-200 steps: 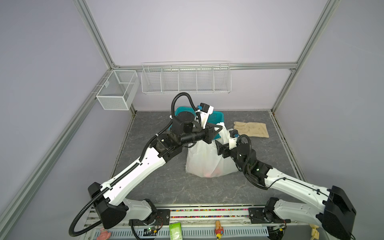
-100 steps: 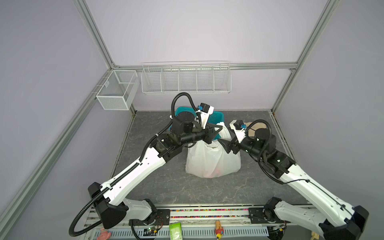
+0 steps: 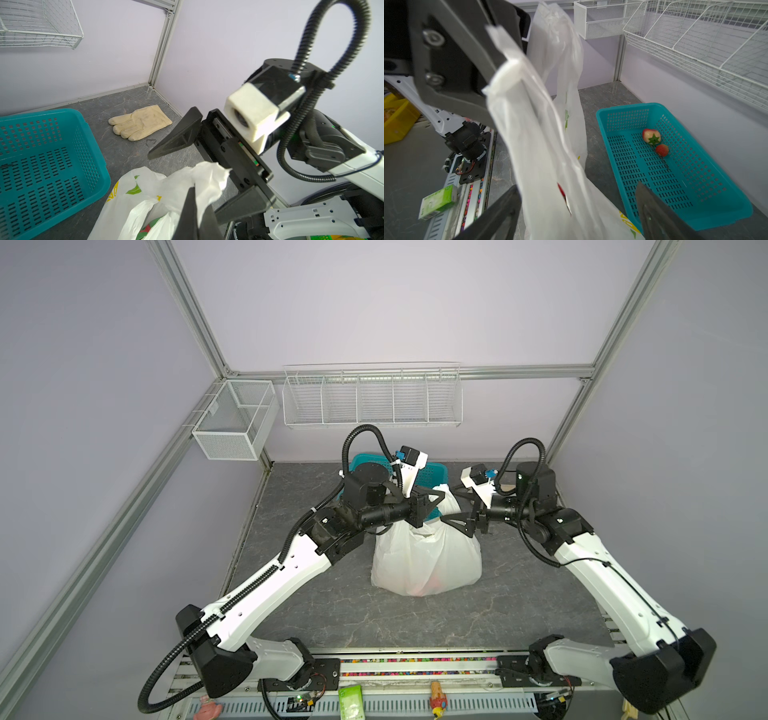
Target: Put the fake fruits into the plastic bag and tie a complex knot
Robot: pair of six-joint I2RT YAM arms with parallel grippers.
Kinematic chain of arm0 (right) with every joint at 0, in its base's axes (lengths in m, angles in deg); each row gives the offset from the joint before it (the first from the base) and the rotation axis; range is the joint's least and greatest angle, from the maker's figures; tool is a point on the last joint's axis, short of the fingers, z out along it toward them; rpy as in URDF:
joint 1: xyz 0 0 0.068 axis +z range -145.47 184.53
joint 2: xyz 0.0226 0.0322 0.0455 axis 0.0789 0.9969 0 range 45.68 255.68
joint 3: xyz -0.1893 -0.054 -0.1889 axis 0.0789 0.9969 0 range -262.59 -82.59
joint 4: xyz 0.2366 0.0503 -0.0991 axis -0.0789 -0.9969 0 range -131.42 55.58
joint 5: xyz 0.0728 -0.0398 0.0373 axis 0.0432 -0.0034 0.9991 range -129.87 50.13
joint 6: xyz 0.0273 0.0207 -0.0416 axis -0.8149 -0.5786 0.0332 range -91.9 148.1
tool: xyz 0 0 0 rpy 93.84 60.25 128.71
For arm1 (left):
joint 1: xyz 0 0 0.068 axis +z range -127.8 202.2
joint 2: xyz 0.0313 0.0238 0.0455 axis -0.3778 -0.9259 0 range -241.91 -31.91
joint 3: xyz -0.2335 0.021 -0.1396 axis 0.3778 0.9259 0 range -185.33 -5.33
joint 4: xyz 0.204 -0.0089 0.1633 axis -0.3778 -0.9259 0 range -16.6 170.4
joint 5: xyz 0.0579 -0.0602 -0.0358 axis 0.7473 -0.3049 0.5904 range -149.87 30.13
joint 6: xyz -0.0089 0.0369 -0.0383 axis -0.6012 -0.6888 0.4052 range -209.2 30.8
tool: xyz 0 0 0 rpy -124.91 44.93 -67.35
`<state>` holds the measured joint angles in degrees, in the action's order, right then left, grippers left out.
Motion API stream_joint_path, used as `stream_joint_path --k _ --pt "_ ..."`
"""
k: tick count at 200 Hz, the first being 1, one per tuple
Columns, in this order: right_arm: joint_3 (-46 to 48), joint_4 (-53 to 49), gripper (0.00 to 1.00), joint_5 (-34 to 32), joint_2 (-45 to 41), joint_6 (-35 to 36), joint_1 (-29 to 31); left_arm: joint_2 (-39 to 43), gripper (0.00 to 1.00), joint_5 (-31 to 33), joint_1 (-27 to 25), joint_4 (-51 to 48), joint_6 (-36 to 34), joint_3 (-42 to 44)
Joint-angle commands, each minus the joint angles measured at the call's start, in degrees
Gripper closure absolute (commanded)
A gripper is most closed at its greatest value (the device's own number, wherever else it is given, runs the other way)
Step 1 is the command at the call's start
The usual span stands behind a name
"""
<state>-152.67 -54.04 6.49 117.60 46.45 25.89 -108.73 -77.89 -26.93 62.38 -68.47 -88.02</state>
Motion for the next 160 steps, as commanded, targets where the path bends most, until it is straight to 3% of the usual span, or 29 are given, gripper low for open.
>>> stream_joint_path --k 1,35,95,133,160 --pt "-0.5 -0.9 0.26 8.0 0.8 2.6 -1.3 1.3 1.0 -0.6 0.3 0.6 -0.6 -1.1" --pt "-0.1 0.6 0.41 10.0 2.0 1.8 -1.7 1.3 1.0 -0.7 0.3 0.5 -0.6 -1.1" --pt "-0.7 2.6 0.45 11.1 3.0 0.2 -1.7 1.1 1.0 -0.9 0.3 0.7 -0.6 -1.1" --pt "-1.9 -0.7 0.54 11.2 4.2 2.4 -1.6 1.1 1.0 -0.7 0.3 0.8 -0.6 -1.0" --pt "-0.9 -1.4 0.55 10.7 4.1 3.0 -1.6 1.1 1.0 -0.9 0.3 0.8 -0.6 -1.1"
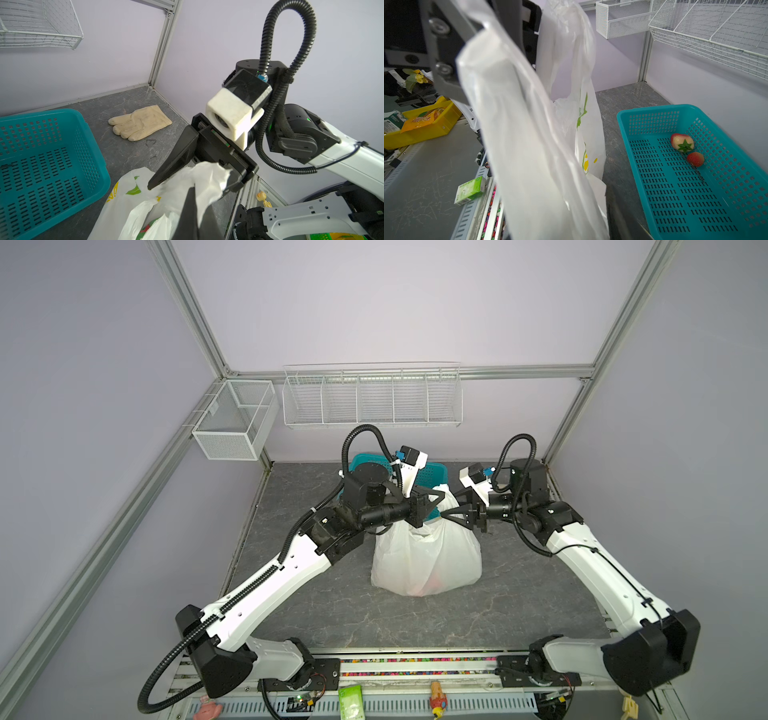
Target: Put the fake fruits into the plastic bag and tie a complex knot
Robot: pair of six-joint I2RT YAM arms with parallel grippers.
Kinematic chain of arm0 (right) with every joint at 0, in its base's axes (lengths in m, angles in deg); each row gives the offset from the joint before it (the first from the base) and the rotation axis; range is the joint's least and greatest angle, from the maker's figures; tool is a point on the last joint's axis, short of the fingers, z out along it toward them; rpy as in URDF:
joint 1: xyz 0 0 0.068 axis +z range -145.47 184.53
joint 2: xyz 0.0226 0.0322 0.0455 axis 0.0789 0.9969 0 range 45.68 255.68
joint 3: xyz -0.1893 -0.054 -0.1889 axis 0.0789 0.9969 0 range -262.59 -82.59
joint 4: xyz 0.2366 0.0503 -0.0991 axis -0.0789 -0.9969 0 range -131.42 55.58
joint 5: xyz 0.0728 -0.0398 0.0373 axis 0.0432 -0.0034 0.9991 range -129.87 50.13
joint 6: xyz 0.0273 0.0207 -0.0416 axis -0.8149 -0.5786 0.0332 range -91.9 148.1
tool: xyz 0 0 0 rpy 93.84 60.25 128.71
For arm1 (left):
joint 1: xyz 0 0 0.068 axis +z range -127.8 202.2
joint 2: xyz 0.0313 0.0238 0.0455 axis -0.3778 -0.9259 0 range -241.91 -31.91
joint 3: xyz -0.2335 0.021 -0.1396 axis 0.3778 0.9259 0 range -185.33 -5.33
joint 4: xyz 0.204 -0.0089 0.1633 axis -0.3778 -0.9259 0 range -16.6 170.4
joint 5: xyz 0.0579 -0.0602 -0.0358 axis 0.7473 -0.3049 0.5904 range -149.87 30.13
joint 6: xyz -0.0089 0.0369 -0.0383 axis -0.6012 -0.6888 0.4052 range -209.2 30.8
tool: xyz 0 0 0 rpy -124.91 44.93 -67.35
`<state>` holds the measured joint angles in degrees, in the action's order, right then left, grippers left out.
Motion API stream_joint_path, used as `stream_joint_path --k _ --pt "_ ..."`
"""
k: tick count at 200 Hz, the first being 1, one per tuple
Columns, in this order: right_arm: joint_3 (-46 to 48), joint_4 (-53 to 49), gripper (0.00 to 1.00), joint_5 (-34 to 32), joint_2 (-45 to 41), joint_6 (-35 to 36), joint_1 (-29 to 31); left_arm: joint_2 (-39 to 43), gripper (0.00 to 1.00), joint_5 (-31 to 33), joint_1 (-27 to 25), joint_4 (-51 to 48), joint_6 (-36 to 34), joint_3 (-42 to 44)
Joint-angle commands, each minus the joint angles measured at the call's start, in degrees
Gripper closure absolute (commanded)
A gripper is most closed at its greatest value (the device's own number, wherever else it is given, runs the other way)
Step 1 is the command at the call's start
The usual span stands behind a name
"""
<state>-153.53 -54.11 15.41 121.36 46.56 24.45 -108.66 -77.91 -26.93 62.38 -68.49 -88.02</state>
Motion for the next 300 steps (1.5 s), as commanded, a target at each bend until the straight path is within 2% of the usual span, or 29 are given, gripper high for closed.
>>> stream_joint_path --k 1,19,33,80,103,126,157,185,199,213,233,248,255,300 --pt "0.0 -1.3 0.55 1.8 0.3 3.0 -0.2 1.0 1.0 -0.9 0.3 0.8 -0.6 -1.1" --pt "0.8 -1.2 0.56 1.4 0.3 3.1 -0.2 1.2 1.0 -0.8 0.3 0.8 -0.6 -1.1" --pt "1.1 -1.3 0.61 1.1 0.6 3.2 -0.3 1.1 1.0 -0.8 0.3 0.7 -0.5 -1.1" --pt "2.0 -0.2 0.91 -0.1 0.1 1.6 -0.7 1.1 1.0 -0.9 0.4 0.9 -1.4 -1.0" --pt "3.9 3.5 0.94 -1.0 -1.4 -1.6 -1.1 1.9 0.66 -2.3 0.3 0.8 -4.4 -0.4" --pt "5.4 5.2 0.94 -2.7 -2.4 -3.8 -1.4 4.2 0.46 -3.3 0.4 -1.3 -9.9 0.2" --pt "5.7 5.2 0.94 -4.6 -2.7 -5.3 -1.7 11.7 0.35 -2.2 0.3 -4.3 -19.7 5.0" --pt "5.7 5.7 0.94 -5.3 -3.0 -6.1 -1.9 21.0 0.25 8.8 1.5 -2.7 -22.5 14.6" --pt "5.5 5.7 0.94 -5.6 -3.0 -6.2 -2.0 23.9 0.21 10.4 4.1 -0.7 -22.0 19.4" --pt "5.3 5.7 0.94 -5.8 -2.9 -6.4 -2.1 26.0 0.17 7.8 8.4 2.6 -20.4 24.6" --pt "5.2 5.7 0.94 -5.8 -2.8 -6.6 -2.2 28.3 0.1 1.0 14.0 9.9 -20.8 32.3" --pt "5.2 5.8 0.94 -5.8 -2.8 -6.8 -2.3 27.6 0.03 -5.5 17.1 14.5 -21.5 34.9" --pt "5.2 5.8 0.94 -5.9 -2.9 -6.8 -2.3 26.4 0.0 -7.3 17.5 15.4 -22.4 35.0" --pt "5.4 5.2 0.94 -6.7 -3.3 -6.5 -2.3 19.6 0.01 -15.0 17.8 17.4 -27.7 32.5"
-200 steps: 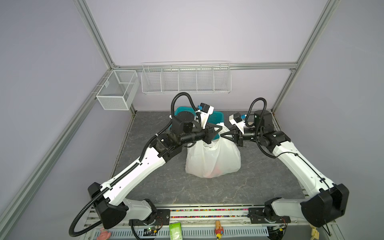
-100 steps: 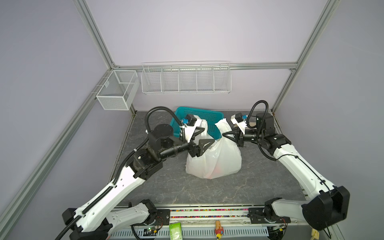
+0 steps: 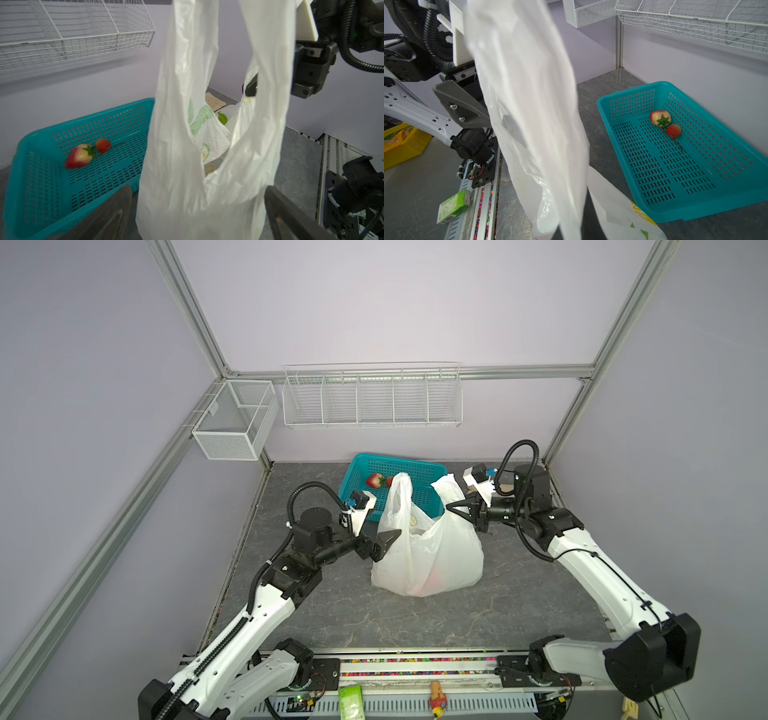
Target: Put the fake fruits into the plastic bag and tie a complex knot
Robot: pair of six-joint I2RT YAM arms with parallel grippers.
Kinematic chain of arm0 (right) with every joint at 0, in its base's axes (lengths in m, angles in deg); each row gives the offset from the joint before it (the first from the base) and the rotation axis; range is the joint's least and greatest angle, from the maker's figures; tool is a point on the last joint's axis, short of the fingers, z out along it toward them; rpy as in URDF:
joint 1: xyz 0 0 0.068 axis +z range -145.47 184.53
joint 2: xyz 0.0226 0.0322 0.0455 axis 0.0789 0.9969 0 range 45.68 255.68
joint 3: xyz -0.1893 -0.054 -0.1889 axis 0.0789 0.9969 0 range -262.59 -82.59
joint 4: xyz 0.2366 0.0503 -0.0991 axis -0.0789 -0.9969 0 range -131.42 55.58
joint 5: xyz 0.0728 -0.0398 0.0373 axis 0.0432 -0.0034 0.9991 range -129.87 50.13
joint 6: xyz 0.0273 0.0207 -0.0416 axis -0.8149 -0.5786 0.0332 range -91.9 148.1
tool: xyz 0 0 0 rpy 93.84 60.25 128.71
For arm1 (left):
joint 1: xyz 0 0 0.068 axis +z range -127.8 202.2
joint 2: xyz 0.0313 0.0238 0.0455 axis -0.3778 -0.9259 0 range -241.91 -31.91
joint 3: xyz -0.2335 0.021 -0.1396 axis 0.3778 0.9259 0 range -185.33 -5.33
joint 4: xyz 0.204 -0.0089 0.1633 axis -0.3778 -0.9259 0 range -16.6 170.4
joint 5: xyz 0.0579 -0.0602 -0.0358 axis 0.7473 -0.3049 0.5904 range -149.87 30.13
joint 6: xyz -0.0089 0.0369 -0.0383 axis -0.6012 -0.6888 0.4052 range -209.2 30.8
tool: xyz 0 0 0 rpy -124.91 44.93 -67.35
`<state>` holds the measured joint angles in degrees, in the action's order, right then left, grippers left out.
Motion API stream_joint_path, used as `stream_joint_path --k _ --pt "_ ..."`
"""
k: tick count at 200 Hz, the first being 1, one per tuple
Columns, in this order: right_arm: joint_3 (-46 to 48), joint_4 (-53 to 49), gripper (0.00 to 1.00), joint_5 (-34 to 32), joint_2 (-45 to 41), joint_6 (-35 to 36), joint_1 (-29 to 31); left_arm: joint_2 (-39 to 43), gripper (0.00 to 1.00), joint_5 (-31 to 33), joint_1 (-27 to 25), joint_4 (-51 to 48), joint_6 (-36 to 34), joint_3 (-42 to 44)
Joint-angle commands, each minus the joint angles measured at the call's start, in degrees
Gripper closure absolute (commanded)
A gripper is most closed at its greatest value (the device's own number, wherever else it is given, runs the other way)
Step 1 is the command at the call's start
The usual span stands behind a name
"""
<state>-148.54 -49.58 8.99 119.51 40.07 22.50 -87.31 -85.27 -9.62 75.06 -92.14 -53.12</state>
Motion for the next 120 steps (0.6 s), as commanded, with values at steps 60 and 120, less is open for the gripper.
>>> stream_joint_path --k 60,120 --pt "0.0 -0.2 0.94 -0.7 -1.0 0.6 -0.3 -8.5 0.01 -10.4 2.9 4.4 -7.5 -7.2" --pt "-0.2 -0.2 0.94 -1.3 -0.9 0.5 -0.3 -14.4 0.12 -18.5 4.6 4.9 -6.5 -11.3"
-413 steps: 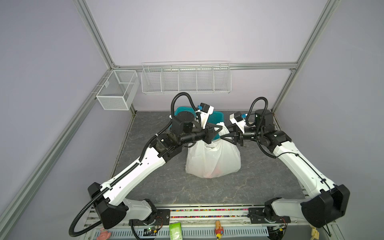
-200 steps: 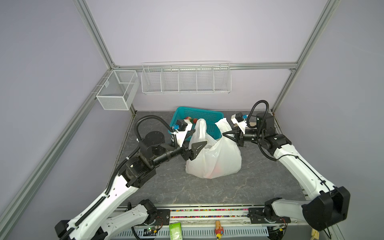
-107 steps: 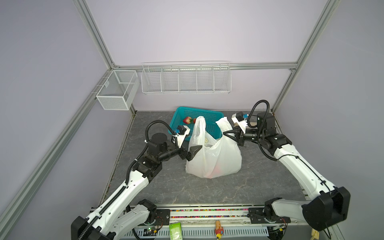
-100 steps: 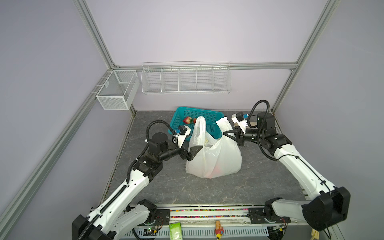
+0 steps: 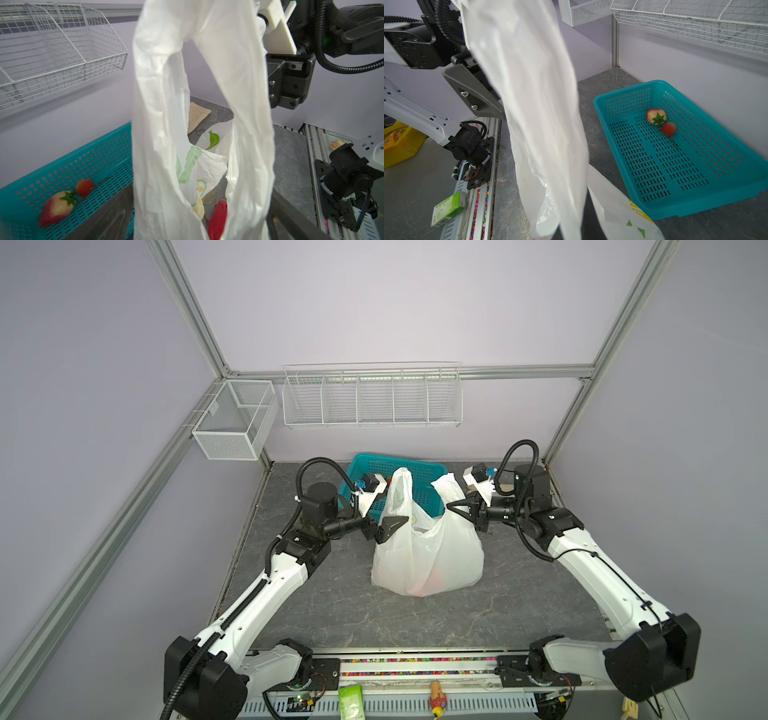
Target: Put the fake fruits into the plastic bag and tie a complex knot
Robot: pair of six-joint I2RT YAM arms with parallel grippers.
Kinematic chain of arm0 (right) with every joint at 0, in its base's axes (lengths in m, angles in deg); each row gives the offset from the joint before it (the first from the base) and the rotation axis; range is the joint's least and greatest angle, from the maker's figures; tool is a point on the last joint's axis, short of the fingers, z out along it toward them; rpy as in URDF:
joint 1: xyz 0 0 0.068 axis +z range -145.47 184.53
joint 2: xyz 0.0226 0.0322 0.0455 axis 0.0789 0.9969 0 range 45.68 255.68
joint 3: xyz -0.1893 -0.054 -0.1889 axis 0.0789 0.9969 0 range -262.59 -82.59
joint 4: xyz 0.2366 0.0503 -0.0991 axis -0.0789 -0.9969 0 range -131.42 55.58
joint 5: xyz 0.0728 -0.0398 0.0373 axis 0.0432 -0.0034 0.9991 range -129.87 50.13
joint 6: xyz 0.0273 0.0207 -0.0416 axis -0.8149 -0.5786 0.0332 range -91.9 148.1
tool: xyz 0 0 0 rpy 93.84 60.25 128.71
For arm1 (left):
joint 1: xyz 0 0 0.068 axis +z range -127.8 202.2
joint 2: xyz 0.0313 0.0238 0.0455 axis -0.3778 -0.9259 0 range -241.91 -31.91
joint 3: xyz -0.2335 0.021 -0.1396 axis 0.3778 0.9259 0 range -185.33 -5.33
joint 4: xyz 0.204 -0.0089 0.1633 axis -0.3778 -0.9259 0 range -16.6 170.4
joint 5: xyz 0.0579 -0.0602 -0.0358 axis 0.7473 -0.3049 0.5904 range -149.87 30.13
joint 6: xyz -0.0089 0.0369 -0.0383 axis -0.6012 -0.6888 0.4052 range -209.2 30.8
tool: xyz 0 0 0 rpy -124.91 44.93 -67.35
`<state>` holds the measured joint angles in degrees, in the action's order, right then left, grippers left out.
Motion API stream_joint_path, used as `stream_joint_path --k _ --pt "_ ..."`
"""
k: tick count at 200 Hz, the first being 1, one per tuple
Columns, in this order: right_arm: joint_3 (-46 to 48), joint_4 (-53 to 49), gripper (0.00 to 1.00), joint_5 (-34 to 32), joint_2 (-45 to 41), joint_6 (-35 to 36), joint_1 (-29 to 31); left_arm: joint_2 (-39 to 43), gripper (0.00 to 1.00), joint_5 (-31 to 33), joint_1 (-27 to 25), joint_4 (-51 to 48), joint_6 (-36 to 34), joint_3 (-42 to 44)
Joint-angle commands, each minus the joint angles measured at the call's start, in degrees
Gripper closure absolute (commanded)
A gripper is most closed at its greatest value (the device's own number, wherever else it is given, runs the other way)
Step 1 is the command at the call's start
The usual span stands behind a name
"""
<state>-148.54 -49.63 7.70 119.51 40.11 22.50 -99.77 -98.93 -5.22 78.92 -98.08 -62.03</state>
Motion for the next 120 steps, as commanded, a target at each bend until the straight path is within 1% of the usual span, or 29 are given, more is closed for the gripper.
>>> stream_joint_path --k 1,17,24,54,82,103,120 --pt "-0.2 -0.2 0.94 0.0 -0.9 0.4 -0.4 -2.0 0.13 -4.9 0.2 1.1 -0.5 -2.4" --pt "-0.2 0.1 0.94 0.0 -1.0 0.0 -0.4 -2.7 0.2 -5.8 0.2 1.5 0.1 -2.3" --pt "-0.1 0.3 0.94 0.0 -1.0 -0.4 -0.3 -2.8 0.26 -6.0 0.2 2.0 0.4 -1.9" --pt "0.2 1.2 0.94 0.3 -1.0 -2.0 -0.4 -2.6 0.45 -7.0 0.1 7.9 1.4 0.8" --pt "0.5 1.5 0.94 -0.2 -1.1 -2.8 -0.3 -3.7 0.58 -7.2 -0.2 9.2 1.6 0.8" --pt "0.5 1.5 0.94 -0.9 -1.2 -3.7 -0.5 -3.8 0.74 -7.4 -0.4 9.0 1.2 0.6" --pt "0.4 1.6 0.94 -1.2 -1.2 -5.0 -0.5 -3.5 0.91 -7.4 -0.9 7.9 -0.3 0.5"
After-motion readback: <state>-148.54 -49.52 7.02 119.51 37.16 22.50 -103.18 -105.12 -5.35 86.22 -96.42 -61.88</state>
